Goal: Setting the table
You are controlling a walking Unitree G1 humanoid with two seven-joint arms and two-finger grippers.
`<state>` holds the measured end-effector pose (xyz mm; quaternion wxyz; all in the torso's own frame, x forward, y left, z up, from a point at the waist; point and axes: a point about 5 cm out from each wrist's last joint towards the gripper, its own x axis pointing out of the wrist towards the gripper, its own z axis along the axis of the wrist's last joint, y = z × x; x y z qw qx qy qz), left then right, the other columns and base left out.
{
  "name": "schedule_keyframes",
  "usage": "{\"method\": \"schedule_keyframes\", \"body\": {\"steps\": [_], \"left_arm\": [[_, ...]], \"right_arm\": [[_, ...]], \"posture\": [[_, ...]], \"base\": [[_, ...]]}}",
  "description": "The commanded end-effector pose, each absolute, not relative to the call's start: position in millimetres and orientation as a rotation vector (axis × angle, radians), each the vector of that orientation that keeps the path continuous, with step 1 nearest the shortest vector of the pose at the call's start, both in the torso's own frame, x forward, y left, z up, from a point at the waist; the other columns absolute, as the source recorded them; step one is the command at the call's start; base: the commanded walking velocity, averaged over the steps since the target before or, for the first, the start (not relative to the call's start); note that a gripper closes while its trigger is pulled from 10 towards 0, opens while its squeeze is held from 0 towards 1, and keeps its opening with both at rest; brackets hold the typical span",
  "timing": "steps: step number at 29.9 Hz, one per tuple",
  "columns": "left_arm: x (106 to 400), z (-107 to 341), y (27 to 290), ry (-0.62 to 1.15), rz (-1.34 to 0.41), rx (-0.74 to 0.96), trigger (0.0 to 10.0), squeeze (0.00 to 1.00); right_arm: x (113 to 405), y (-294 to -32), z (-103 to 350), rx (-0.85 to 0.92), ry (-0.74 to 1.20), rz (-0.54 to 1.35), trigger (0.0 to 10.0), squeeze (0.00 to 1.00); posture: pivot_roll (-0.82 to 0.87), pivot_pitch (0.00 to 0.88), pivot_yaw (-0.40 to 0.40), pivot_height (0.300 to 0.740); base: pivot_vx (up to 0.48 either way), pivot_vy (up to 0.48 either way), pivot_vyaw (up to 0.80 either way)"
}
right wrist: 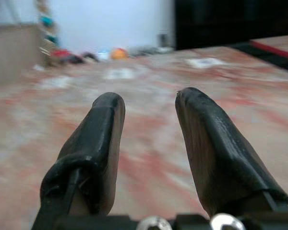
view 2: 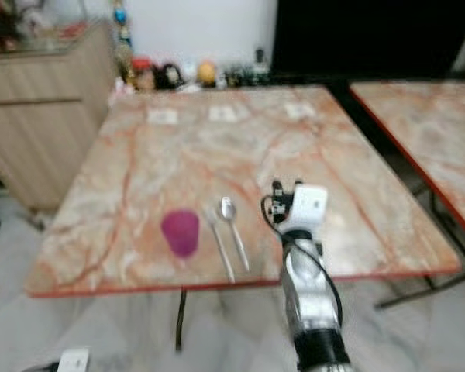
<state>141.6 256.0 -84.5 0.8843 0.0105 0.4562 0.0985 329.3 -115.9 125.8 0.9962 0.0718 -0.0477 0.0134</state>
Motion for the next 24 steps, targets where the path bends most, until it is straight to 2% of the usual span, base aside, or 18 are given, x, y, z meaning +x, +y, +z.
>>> {"method": "schedule_keyframes", "body": {"steps": [1, 8, 15, 20, 24], "left_arm": [[135.3, -86.1, 259.3, 0.975, 0.213, 0.027, 10.0, 0.00], [135.1, -86.2, 259.0, 0.976, 0.212, 0.026, 10.0, 0.00], [135.1, -86.1, 259.4, 0.976, 0.210, 0.026, 10.0, 0.00], [135.7, -86.0, 259.2, 0.977, 0.203, 0.031, 10.0, 0.00], [135.9, -85.9, 259.3, 0.976, 0.204, 0.031, 10.0, 0.00]], "right_arm": [[326.3, -115.2, 123.9, 0.132, -0.080, 0.036, 10.0, 0.00], [311.9, -121.8, 117.2, 0.096, -0.055, 0.051, 10.0, 0.00], [299.7, -130.0, 111.8, 0.102, -0.013, 0.025, 10.0, 0.00], [304.2, -129.2, 101.3, 0.058, 0.128, 0.019, 10.0, 0.00], [308.4, -129.7, 102.8, 0.096, 0.150, -0.004, 10.0, 0.00]], "posture": [[-0.04, 0.000, 0.010, 0.740], [-0.04, 0.000, 0.008, 0.740], [-0.05, 0.000, 0.008, 0.740], [-0.05, 0.001, 0.012, 0.740], [-0.05, 0.002, 0.013, 0.740]], "base": [[0.000, 0.000, 0.00], [0.000, 0.000, 0.00], [0.000, 0.000, 0.80], [0.000, 0.000, 0.00], [0.000, 0.000, 0.00]]}}
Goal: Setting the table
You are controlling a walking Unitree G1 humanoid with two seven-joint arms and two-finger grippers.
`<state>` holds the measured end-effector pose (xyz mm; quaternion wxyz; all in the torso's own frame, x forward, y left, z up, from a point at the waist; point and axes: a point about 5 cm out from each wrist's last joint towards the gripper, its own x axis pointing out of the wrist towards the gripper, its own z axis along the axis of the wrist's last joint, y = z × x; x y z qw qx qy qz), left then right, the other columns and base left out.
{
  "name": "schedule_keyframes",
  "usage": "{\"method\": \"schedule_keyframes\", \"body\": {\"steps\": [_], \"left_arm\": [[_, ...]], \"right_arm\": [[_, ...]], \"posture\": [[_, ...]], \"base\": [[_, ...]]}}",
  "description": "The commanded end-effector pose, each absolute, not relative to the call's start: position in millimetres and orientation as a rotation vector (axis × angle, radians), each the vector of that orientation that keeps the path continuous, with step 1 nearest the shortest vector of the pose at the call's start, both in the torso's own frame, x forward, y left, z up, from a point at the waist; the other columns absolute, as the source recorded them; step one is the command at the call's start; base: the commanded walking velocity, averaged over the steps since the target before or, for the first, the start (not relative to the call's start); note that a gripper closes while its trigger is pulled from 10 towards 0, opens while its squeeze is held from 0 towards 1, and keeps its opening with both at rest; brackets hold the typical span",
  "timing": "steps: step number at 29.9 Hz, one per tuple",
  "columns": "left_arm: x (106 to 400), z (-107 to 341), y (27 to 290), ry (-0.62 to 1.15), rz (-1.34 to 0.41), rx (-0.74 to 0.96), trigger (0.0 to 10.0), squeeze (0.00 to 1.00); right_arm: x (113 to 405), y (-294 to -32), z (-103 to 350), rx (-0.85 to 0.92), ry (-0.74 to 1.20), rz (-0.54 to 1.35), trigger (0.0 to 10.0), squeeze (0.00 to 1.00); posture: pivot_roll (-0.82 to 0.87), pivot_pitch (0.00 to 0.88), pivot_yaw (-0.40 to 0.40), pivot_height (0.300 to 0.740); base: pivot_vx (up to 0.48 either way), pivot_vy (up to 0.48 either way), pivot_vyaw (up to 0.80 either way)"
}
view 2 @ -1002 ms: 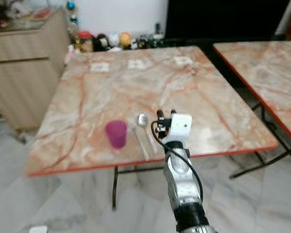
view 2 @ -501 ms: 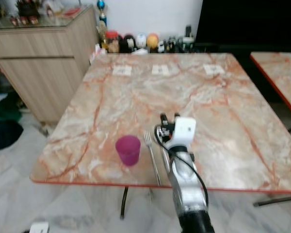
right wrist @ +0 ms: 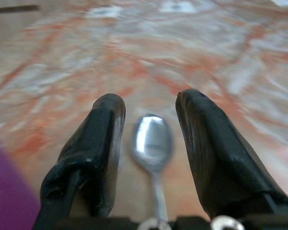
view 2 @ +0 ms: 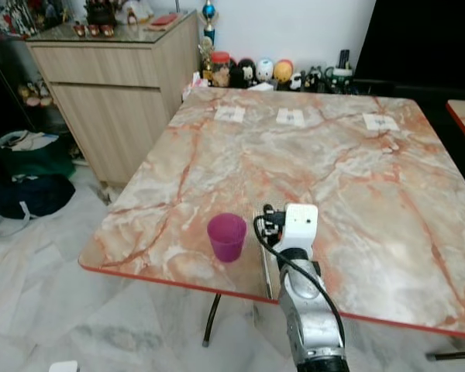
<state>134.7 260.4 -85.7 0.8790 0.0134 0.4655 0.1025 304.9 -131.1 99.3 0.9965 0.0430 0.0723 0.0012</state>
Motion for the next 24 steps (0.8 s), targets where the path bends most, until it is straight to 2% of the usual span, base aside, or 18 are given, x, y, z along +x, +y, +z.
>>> {"method": "schedule_keyframes", "body": {"steps": [1, 4, 7, 11, 24], "left_arm": [[135.9, -85.9, 259.3, 0.976, 0.204, 0.031, 10.0, 0.00], [135.9, -85.8, 259.5, 0.976, 0.206, 0.033, 10.0, 0.00], [135.4, -85.9, 260.0, 0.981, 0.203, 0.039, 10.0, 0.00], [134.9, -86.1, 259.9, 0.984, 0.199, 0.043, 10.0, 0.00], [133.4, -86.4, 260.3, 0.987, 0.190, 0.054, 10.0, 0.00]], "right_arm": [[308.4, -129.7, 102.8, 0.096, 0.150, -0.004, 10.0, 0.00], [307.8, -129.4, 103.7, 0.105, 0.162, -0.014, 10.0, 0.00], [302.0, -130.0, 91.6, 0.184, 0.280, -0.045, 10.0, 0.00], [299.9, -130.2, 83.2, 0.206, 0.368, -0.044, 10.0, 0.00], [302.3, -114.5, 84.6, 0.204, 0.419, 0.067, 10.0, 0.00]], "posture": [[-0.05, 0.002, 0.013, 0.740], [-0.04, 0.000, 0.009, 0.740], [-0.05, 0.000, 0.011, 0.740], [-0.05, 0.000, 0.013, 0.740], [-0.04, 0.000, 0.018, 0.740]], "base": [[0.000, 0.000, 0.00], [0.000, 0.000, 0.00], [0.000, 0.000, 0.00], [0.000, 0.000, 0.00], [0.000, 0.000, 0.00]]}}
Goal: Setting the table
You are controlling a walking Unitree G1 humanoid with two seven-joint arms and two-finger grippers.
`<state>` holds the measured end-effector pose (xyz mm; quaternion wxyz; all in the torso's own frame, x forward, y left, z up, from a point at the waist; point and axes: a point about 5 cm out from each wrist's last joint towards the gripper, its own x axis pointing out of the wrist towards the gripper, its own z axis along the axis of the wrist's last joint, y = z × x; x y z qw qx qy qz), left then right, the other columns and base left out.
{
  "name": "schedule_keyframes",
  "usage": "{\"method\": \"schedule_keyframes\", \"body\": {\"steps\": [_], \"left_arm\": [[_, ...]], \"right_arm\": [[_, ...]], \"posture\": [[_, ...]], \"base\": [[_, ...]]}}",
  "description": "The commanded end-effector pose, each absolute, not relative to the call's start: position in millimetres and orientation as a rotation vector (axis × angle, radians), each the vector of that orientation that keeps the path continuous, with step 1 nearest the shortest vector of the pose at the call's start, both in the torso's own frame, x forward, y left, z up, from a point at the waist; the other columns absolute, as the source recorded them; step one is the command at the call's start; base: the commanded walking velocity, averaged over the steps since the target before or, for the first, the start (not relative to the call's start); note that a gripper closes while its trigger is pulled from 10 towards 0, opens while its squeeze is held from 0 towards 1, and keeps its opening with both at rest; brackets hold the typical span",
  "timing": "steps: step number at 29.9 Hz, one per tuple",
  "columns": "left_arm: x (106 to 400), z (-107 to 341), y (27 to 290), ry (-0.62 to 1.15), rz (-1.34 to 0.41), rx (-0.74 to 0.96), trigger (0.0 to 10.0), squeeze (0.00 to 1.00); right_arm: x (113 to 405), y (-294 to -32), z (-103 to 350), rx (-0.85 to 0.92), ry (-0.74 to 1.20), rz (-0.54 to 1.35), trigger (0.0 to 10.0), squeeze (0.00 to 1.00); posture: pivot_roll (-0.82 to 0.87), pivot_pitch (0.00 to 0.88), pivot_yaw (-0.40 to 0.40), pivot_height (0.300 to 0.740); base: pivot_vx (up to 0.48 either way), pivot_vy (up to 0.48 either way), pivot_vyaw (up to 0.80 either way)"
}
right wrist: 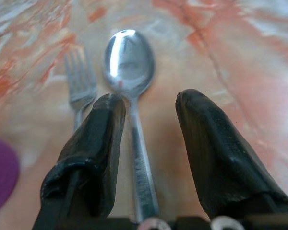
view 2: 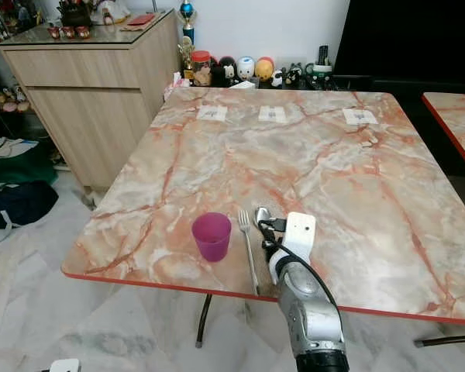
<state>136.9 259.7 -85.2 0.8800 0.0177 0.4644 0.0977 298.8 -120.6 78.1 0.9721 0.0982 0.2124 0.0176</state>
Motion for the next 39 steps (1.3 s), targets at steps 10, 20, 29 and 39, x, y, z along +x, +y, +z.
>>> {"method": "schedule_keyframes", "body": {"steps": [10, 20, 29, 39], "left_arm": [[133.8, -86.3, 260.0, 0.986, 0.190, 0.052, 10.0, 0.00], [134.9, -86.1, 259.8, 0.983, 0.199, 0.042, 10.0, 0.00], [135.2, -86.0, 260.1, 0.984, 0.201, 0.042, 10.0, 0.00], [135.2, -86.1, 259.7, 0.984, 0.200, 0.040, 10.0, 0.00]], "right_arm": [[306.4, -108.4, 83.7, 0.154, 0.450, 0.118, 10.0, 0.00], [311.3, -114.6, 87.0, 0.148, 0.439, 0.065, 10.0, 0.00], [308.1, -116.7, 78.8, 0.141, 0.486, 0.055, 10.0, 0.00], [312.0, -116.6, 70.4, 0.146, 0.522, 0.039, 10.0, 0.00]], "posture": [[-0.04, 0.000, 0.015, 0.740], [-0.04, 0.007, 0.016, 0.740], [-0.05, 0.012, 0.019, 0.740], [-0.04, 0.012, 0.019, 0.740]], "base": [[0.000, 0.000, 0.00], [0.000, 0.000, 0.00], [0.000, 0.000, 0.00], [0.000, 0.000, 0.00]]}}
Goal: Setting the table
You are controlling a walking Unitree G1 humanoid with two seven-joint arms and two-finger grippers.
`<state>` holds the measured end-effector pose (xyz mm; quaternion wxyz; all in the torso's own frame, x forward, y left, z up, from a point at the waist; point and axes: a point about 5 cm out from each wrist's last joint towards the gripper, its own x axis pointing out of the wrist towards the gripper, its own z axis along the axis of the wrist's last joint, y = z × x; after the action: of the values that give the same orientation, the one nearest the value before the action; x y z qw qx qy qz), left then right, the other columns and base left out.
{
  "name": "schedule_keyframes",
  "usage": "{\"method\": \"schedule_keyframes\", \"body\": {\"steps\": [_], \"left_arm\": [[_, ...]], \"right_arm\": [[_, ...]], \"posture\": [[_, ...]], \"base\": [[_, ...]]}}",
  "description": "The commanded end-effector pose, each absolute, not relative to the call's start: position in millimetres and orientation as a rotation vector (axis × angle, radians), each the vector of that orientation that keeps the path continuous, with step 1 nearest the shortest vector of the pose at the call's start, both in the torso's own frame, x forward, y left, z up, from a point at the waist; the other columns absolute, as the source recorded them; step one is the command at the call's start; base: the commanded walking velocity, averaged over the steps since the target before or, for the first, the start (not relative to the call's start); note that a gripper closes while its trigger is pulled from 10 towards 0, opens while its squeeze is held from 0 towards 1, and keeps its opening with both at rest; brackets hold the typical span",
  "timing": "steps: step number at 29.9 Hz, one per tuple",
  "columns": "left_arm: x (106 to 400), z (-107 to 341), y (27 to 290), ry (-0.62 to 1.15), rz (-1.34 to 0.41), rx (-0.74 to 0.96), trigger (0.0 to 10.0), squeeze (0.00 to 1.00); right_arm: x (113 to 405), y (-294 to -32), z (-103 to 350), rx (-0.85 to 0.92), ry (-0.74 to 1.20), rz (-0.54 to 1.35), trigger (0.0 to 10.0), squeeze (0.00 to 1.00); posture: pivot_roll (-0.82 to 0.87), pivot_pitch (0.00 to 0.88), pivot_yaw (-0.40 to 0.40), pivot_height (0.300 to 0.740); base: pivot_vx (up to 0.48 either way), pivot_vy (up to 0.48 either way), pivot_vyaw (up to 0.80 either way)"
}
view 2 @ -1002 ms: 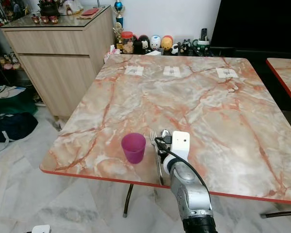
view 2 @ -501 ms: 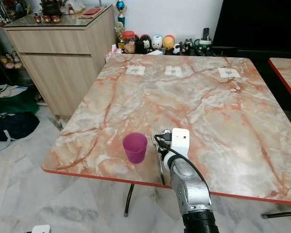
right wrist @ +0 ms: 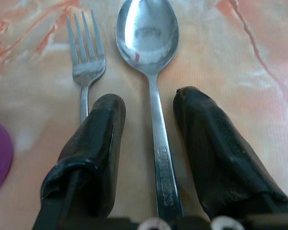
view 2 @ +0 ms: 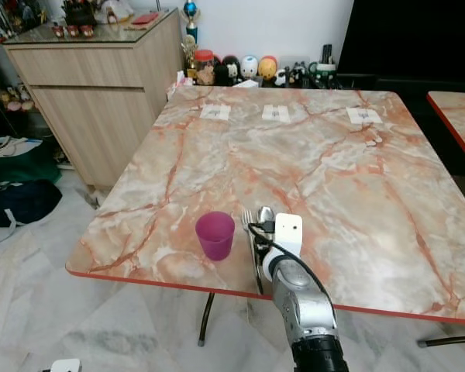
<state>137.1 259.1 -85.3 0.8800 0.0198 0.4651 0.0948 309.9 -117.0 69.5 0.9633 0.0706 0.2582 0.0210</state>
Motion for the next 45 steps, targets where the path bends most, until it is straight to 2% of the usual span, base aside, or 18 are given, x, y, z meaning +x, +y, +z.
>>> {"method": "schedule_keyframes", "body": {"steps": [1, 8, 9, 11, 12, 36, 42, 43, 45], "left_arm": [[135.2, -86.1, 259.7, 0.984, 0.200, 0.040, 10.0, 0.00], [134.8, -86.3, 259.7, 0.986, 0.201, 0.038, 10.0, 0.00], [134.8, -86.3, 259.6, 0.986, 0.200, 0.037, 10.0, 0.00], [134.8, -86.3, 259.5, 0.986, 0.200, 0.036, 10.0, 0.00], [134.8, -86.4, 259.4, 0.987, 0.199, 0.036, 10.0, 0.00], [134.3, -87.4, 256.6, 0.989, 0.196, 0.018, 10.0, 0.00], [134.0, -87.6, 256.3, 0.988, 0.199, 0.016, 10.0, 0.00], [133.9, -87.7, 256.3, 0.988, 0.200, 0.016, 10.0, 0.00], [133.7, -87.7, 256.4, 0.989, 0.201, 0.018, 10.0, 0.00]], "right_arm": [[312.2, -116.7, 70.3, 0.145, 0.523, 0.038, 10.0, 0.00], [312.1, -115.8, 65.3, 0.143, 0.547, 0.036, 9.8, 0.00], [311.8, -115.3, 64.6, 0.144, 0.552, 0.040, 3.6, 0.00], [311.6, -115.0, 64.1, 0.145, 0.556, 0.043, 3.6, 0.00], [311.2, -113.8, 63.3, 0.142, 0.560, 0.053, 0.0, 0.00], [309.8, -116.6, 61.4, 0.126, 0.566, 0.052, 0.0, 0.00], [314.5, -123.9, 72.1, 0.118, 0.456, 0.001, 0.0, 0.00], [315.9, -126.9, 77.9, 0.078, 0.402, -0.014, 10.0, 0.00], [317.0, -129.5, 87.0, 0.046, 0.322, -0.020, 10.0, 0.00]], "posture": [[-0.04, 0.012, 0.019, 0.740], [-0.04, 0.012, 0.019, 0.740], [-0.04, 0.011, 0.019, 0.740], [-0.04, 0.011, 0.019, 0.740], [-0.04, 0.011, 0.018, 0.740], [-0.05, 0.004, 0.004, 0.740], [-0.05, 0.002, 0.000, 0.740], [-0.05, 0.000, -0.001, 0.740], [-0.05, 0.000, 0.000, 0.740]], "base": [[0.000, 0.000, 0.00], [0.000, 0.000, 0.00], [0.000, 0.000, 0.00], [0.000, 0.000, 0.00], [0.000, 0.000, 0.00], [0.000, 0.000, 0.00], [0.000, 0.000, 0.00], [0.000, 0.000, 0.00], [0.000, 0.000, 0.00]]}}
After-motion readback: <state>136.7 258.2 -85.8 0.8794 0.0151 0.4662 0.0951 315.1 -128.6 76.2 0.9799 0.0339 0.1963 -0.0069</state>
